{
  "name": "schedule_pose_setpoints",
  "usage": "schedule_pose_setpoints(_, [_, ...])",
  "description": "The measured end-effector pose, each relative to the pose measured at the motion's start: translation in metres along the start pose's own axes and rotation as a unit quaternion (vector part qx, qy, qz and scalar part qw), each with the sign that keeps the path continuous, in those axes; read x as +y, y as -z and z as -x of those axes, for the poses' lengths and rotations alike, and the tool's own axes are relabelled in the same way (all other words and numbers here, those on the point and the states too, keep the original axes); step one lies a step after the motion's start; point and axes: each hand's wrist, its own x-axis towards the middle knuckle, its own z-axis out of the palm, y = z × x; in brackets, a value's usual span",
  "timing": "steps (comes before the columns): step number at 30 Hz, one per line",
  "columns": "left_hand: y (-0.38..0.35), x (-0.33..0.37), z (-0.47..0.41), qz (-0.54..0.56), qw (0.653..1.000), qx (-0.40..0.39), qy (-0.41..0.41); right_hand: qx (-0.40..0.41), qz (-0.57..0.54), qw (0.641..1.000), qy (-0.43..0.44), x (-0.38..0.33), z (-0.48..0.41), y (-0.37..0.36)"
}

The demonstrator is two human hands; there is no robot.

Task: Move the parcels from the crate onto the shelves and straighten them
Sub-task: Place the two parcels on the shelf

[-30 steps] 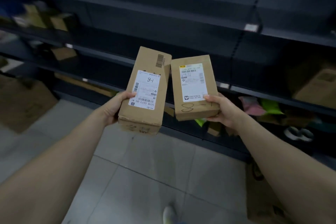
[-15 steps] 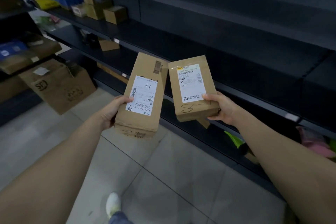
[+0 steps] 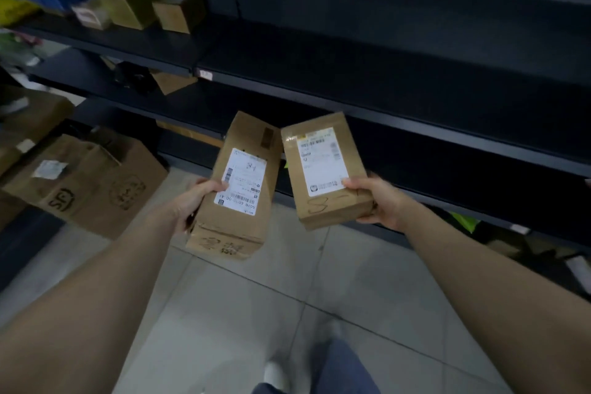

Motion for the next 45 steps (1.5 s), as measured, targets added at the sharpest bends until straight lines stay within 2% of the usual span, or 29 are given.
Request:
schedule_pose_setpoints(3, [0.010, 0.009, -0.041, -0.009, 1.000, -0.008, 0.011, 0.003, -0.008, 0.999, -0.041, 0.000, -0.030, -0.010])
schedule_pose_setpoints(9, [0.031, 0.034, -0.133, -0.024, 0.999, -0.046, -0.002, 0.014, 0.007, 0.998, -0.059, -0.024, -0.125, -0.034])
schedule_pose_setpoints(15, [0.054, 0.053, -0.223, -0.006, 0.998, -0.061, -0.006, 0.047, -0.028, 0.995, -0.087, -0.036, -0.207, -0.058])
schedule_pose_setpoints(25, [0.087, 0.075, -0.381, -0.038, 0.984, -0.172, -0.012, 0.131, -0.121, 0.982, -0.058, -0.023, -0.341, -0.093])
schedule_pose_setpoints(29, [0.085, 0.090, -0.435, -0.035, 0.987, -0.157, -0.004, 0.146, -0.128, 0.980, -0.042, -0.030, -0.385, -0.102])
schedule_pose_setpoints(36, [0.088, 0.106, -0.510, -0.026, 0.985, -0.163, -0.040, 0.152, -0.148, 0.976, -0.043, -0.036, -0.442, -0.105])
schedule_pose_setpoints(45, [0.092, 0.121, -0.541, -0.038, 0.989, -0.137, -0.047, 0.181, -0.189, 0.964, -0.037, -0.032, -0.461, -0.108])
